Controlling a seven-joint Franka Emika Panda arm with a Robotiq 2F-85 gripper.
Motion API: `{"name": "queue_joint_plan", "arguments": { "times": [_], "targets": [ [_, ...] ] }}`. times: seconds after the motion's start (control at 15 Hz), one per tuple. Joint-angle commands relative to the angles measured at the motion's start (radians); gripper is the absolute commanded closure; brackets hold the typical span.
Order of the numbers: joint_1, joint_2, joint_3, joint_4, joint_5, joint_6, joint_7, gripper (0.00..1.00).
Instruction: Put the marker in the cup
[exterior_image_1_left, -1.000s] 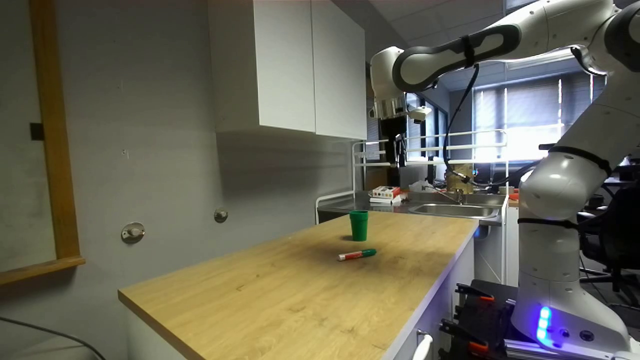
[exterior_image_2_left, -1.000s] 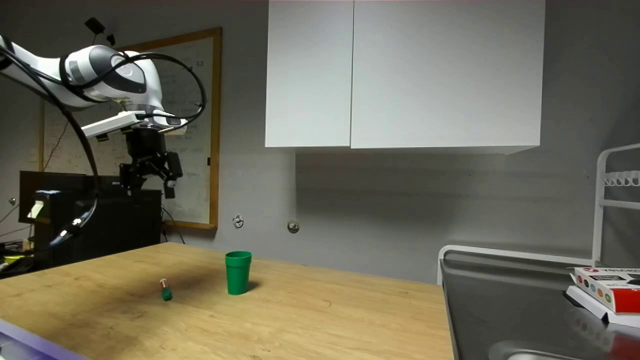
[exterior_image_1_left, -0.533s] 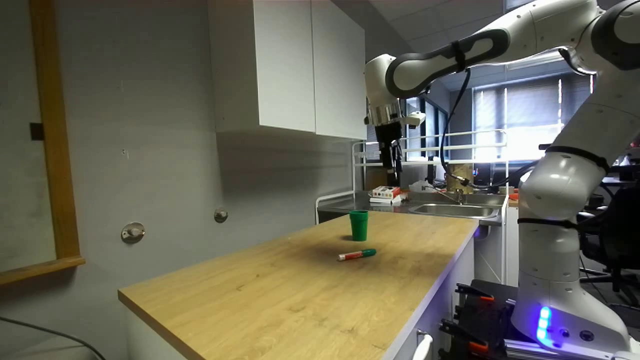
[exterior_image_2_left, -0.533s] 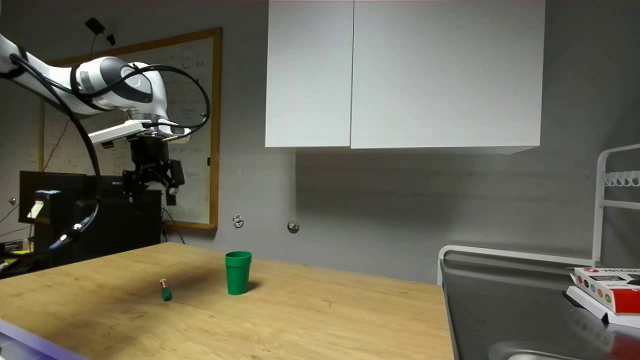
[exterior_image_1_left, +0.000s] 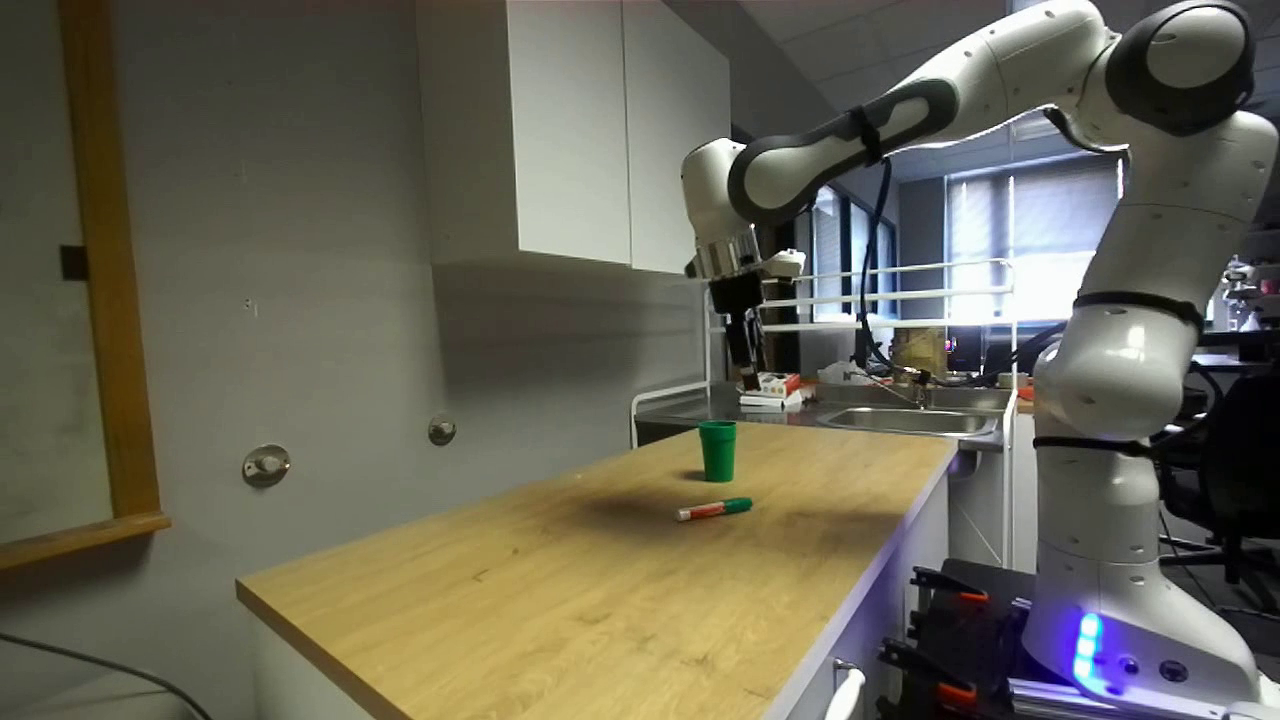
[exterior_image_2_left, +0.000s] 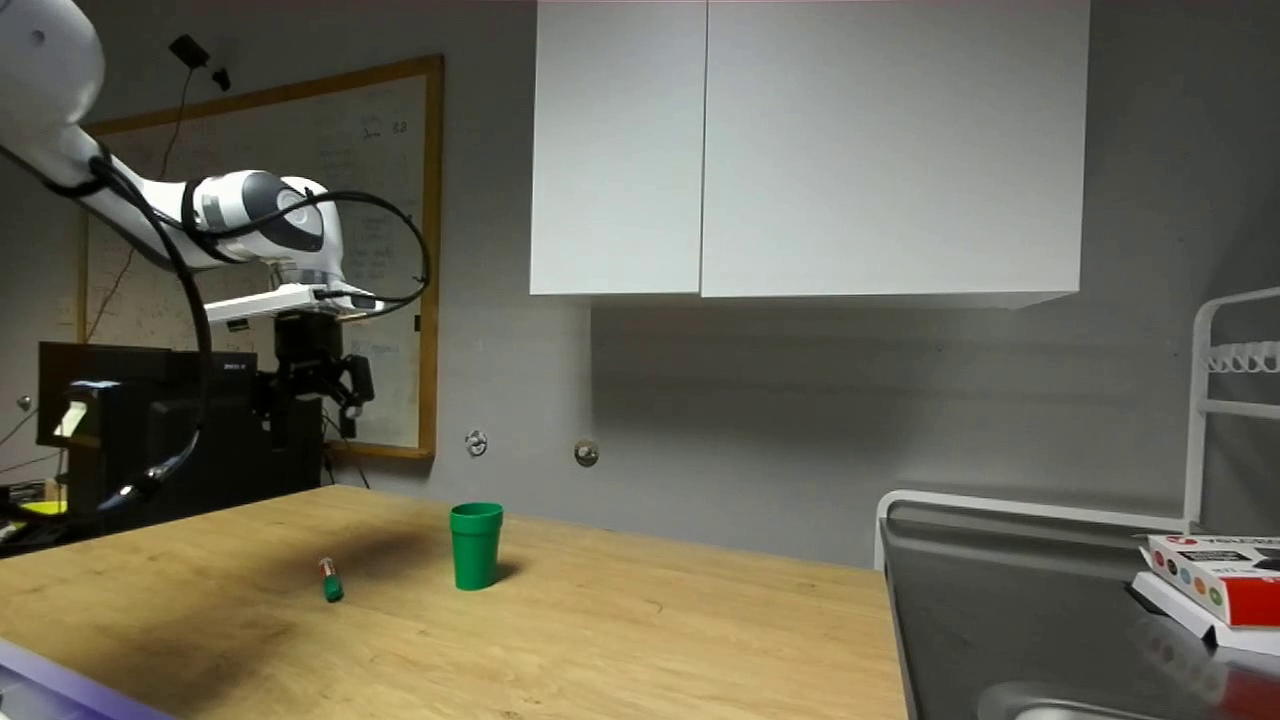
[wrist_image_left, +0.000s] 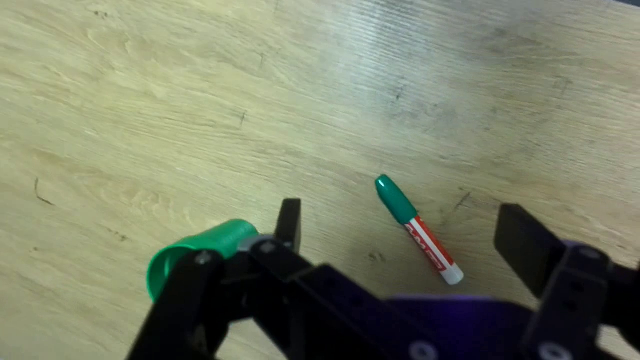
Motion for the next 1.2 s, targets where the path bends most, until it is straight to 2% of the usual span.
{"name": "queue_joint_plan", "arguments": {
  "times": [0.0, 0.6, 1.13],
  "targets": [
    [0.038, 0.118, 0.002, 0.063, -0.009, 0.043, -0.088, 0.00],
    [0.045, 0.317, -0.018, 0.091, -0.065, 0.141, -0.356, 0.00],
    [0.046, 0.443, -0.009, 0.147, -0.099, 0.185, -0.507, 0.00]
  ]
}}
